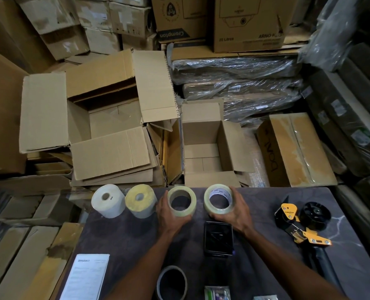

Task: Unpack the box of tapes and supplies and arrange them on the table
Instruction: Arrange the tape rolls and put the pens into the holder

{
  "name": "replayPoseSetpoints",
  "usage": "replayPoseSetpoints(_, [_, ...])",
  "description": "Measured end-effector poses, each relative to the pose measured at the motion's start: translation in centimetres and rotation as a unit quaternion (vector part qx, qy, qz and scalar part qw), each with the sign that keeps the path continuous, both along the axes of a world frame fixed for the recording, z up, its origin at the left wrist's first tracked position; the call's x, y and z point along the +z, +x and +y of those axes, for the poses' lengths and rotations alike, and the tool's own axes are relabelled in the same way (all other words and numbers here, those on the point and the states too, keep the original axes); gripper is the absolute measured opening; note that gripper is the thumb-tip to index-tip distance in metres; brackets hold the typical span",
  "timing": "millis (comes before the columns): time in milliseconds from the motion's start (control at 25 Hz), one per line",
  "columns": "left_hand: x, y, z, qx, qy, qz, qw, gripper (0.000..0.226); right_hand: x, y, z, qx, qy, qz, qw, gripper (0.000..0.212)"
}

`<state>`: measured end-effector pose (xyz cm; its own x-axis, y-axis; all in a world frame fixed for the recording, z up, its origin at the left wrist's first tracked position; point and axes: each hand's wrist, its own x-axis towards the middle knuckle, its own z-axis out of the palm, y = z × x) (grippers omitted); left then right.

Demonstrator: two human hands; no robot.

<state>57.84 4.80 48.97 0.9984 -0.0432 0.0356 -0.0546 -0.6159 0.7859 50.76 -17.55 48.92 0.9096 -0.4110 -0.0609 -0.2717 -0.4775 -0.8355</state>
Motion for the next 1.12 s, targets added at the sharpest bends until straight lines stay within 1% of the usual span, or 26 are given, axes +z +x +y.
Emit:
replayPoseSetpoints(120, [-0.2,0.1,0.3,-0.007,0.009,0.004,1.0,0.104,0.1,-0.1,-0.1,0.008,0.001,-0.001,1.0,0.105])
replayPoseSetpoints(200, [0.0,0.0,0.5,-0.012,0.011,0.023,1.0,0.111,-0.1,-0.1,-0.3,0.015,0.0,0.008,1.0,0.11])
replayPoseSetpoints(280, [0.2,0.1,0.8,-0.023,0.023,0.056,0.998,0.117,-0.3,-0.3,-0.6,0.025,-0.01,0.013,1.0,0.112])
replayPoseSetpoints(360, [0.4,0.4,1.0,-0.046,0.05,0.103,0.992,0.125,-0.5,-0.4,-1.1,0.04,-0.023,0.026,0.999,0.12])
replayPoseSetpoints(400, [0.7,0.7,1.2,-0.057,0.062,0.119,0.989,0.13,-0.4,-0.5,-1.3,0.049,-0.024,0.029,0.998,0.118])
replayPoseSetpoints(480, [1.3,1.0,1.5,-0.072,0.072,0.136,0.985,0.133,0.2,-0.8,-1.5,0.058,-0.02,0.03,0.998,0.107])
replayPoseSetpoints(560, [2.2,0.7,1.6,-0.068,0.057,0.139,0.986,0.126,0.4,-1.4,-1.6,0.06,-0.015,0.016,0.998,0.097])
replayPoseSetpoints(640, [2.9,0.2,1.7,-0.06,0.045,0.13,0.989,0.122,0.6,-2.2,-1.6,0.055,0.001,0.015,0.998,0.097])
replayPoseSetpoints(760, [3.3,-1.0,2.2,-0.047,0.05,0.146,0.987,0.127,0.6,-3.8,-1.5,0.048,0.02,0.026,0.998,0.098])
replayPoseSetpoints(920, [3.8,-2.4,3.4,-0.044,0.035,0.147,0.987,0.114,0.6,-5.8,-1.3,-0.002,0.015,0.058,0.998,0.098])
replayPoseSetpoints(1040, [4.9,-3.3,4.0,-0.025,0.008,0.147,0.989,0.108,1.5,-6.9,-1.6,-0.03,0.01,0.052,0.998,0.081])
replayPoseSetpoints(1120, [5.8,-4.2,4.5,-0.028,-0.007,0.137,0.99,0.1,2.3,-7.8,-1.5,-0.05,0.009,0.031,0.998,0.069])
